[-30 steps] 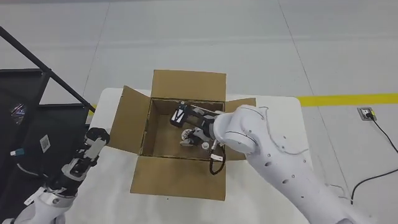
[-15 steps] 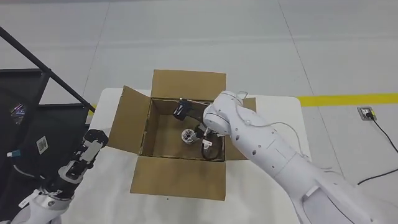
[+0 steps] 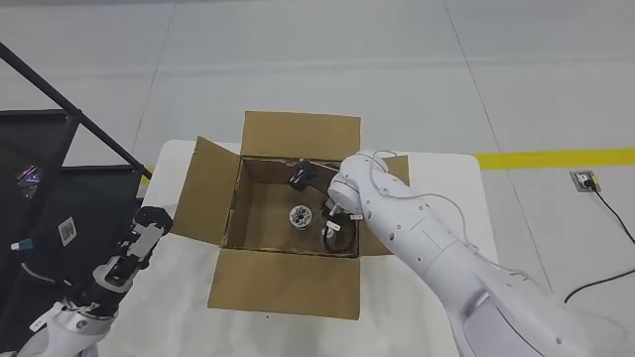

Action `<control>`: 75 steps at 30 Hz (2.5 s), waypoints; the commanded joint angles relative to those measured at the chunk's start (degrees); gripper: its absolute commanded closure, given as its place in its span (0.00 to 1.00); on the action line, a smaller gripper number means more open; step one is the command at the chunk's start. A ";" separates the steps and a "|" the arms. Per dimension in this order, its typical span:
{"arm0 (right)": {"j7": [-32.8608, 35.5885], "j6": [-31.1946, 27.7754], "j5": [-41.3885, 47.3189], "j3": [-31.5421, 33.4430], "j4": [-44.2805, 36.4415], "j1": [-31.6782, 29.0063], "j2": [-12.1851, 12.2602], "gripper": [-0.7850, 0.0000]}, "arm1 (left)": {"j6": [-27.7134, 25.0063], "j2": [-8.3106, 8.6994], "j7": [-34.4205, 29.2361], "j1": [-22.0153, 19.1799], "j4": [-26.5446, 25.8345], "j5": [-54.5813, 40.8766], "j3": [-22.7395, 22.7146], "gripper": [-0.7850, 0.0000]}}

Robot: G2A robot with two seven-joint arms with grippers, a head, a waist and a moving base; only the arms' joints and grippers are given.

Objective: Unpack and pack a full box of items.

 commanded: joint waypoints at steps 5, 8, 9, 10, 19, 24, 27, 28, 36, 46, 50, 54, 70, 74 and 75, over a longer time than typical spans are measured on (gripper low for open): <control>-0.94 -0.31 -0.58 -0.37 3.06 0.63 -1.55 0.85 | 0.00 0.00 0.00 0.00 0.00 0.00 0.00 0.00; -1.36 -0.53 -1.01 -0.29 2.98 1.28 -2.07 1.00 | 0.00 0.00 0.00 0.00 0.00 0.00 0.00 0.00; -1.52 -0.96 -1.02 -0.17 2.38 1.48 -2.16 1.00 | 0.00 0.00 0.00 0.00 0.00 0.00 0.00 0.00; -1.50 -1.35 -1.04 0.06 1.82 1.80 -2.16 1.00 | 0.00 0.00 0.00 0.00 0.00 0.00 0.00 0.00; 7.84 0.82 -3.31 5.75 -15.29 2.70 1.65 1.00 | 0.00 0.00 0.00 0.00 0.00 0.00 0.00 0.00; 19.11 6.11 -9.96 16.53 -37.34 -4.04 8.06 1.00 | 0.00 0.00 0.00 0.00 0.00 0.00 0.00 0.00; 26.18 9.07 -17.57 26.34 -53.83 -13.16 12.22 1.00 | 0.00 0.00 0.00 0.00 0.00 0.00 0.00 0.00; 28.11 9.62 -20.24 29.65 -58.91 -16.54 13.36 1.00 | 0.00 0.00 0.00 0.00 0.00 0.00 0.00 0.00; 29.40 10.62 -29.81 54.85 -75.78 -36.83 18.39 1.00 | 0.00 0.00 0.00 0.00 0.00 0.00 0.00 0.00; 24.87 7.42 -27.78 60.50 -57.56 -37.65 19.56 1.00 | 0.00 0.00 0.00 0.00 0.00 0.00 0.00 0.00; 22.15 6.28 -26.00 59.09 -47.59 -33.70 19.48 1.00 | 0.00 0.00 0.00 0.00 0.00 0.00 0.00 0.00; 20.28 5.39 -25.83 58.04 -40.71 -30.93 19.54 1.00 | 0.00 0.00 0.00 0.00 0.00 0.00 0.00 0.00; 17.91 6.17 -25.11 56.17 -34.19 -28.63 20.05 0.00 | 0.00 0.00 0.00 0.00 0.00 0.00 0.00 0.00; 18.27 7.50 -25.59 56.41 -40.32 -29.75 20.33 0.00 | 0.00 0.00 0.00 0.00 0.00 0.00 0.00 0.00; 18.13 7.58 -25.23 56.67 -43.26 -30.43 20.42 0.00 | 0.00 0.00 0.00 0.00 0.00 0.00 0.00 0.00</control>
